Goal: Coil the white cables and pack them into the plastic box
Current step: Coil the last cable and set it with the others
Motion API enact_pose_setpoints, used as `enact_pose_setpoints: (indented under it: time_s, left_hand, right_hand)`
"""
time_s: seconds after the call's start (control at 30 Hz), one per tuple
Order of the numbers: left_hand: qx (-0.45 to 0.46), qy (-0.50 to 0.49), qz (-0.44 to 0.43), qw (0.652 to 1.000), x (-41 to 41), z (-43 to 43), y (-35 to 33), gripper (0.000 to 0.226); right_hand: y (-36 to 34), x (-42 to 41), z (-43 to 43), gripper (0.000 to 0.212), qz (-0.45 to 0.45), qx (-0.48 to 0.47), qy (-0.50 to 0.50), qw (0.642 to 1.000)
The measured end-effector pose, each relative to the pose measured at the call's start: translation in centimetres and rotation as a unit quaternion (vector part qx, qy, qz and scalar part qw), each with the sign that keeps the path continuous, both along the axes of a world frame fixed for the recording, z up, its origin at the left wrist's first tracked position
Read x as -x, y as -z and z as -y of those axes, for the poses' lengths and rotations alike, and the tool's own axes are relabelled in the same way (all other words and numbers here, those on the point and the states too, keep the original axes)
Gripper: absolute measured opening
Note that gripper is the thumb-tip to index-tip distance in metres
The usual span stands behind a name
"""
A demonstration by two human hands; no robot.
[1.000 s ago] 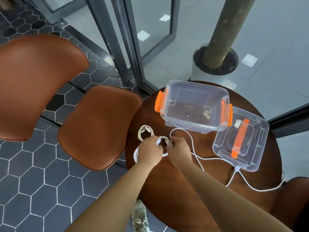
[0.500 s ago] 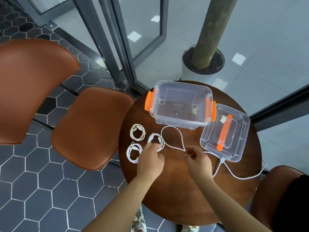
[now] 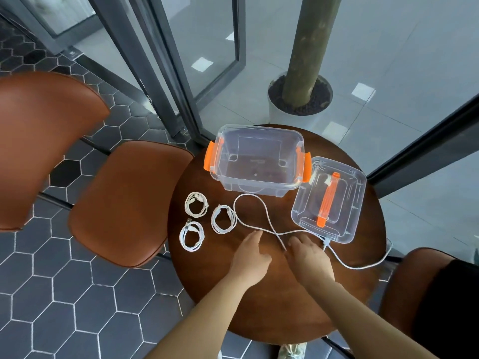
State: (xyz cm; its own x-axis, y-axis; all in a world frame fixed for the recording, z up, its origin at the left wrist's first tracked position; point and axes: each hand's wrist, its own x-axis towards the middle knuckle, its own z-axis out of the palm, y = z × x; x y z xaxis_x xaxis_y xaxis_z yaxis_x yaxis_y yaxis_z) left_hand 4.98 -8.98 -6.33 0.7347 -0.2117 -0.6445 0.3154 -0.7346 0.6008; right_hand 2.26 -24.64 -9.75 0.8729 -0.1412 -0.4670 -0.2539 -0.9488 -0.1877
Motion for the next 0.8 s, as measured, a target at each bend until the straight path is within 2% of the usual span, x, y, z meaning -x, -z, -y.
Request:
enact_pose_setpoints:
  time_s: [0.07, 0.17, 0.23, 0.33, 0.43, 0.63, 0.73, 0.8]
  left_hand:
    - [-0.004, 0.002, -0.001, 1.0, 0.0, 0.1, 0.1, 0.064]
    - [0.002, -0.027, 0.005, 1.0, 0.7, 0.6, -0.2, 0.052]
    - [0.069, -0.097, -0.029, 0.992, 1.4, 1.2, -0.7, 0.041]
    - [0.224, -0.244, -0.149, 0.932, 1.6, 2.4, -2.7, 0.032]
    - [0.293, -0.363, -0.202, 0.861, 1.3, 3.3, -5.0, 0.033]
    - [0.318, -0.423, -0.196, 0.826, 1.5, 3.2, -9.4, 0.03]
    - [0.358, -0.471, -0.177, 0.787, 1.2, 2.4, -12.0, 0.031]
    - [0.375, -0.482, -0.161, 0.775, 1.1, 1.6, -14.1, 0.032]
  right_hand:
    - [0.2, 0.9, 0.5, 0.017, -0.005, -0.006, 0.016, 1.0]
    - [-0.1, 2.4, 0.8, 0.009, 0.036, -0.078, 0.129, 0.988]
    - [-1.1, 3.3, 0.5, 0.01, 0.085, -0.119, 0.165, 0.975]
    - [-3.4, 5.0, -0.1, 0.015, 0.102, -0.147, 0.16, 0.971]
    - [-5.7, 6.6, -0.5, 0.015, 0.128, -0.176, 0.165, 0.962]
    - [-9.9, 9.1, 0.0, 0.019, 0.192, -0.225, 0.154, 0.943]
    - [-11.3, 10.4, 0.8, 0.017, 0.223, -0.195, 0.1, 0.95]
    - [-12.3, 10.8, 1.6, 0.012, 0.238, -0.165, 0.086, 0.953]
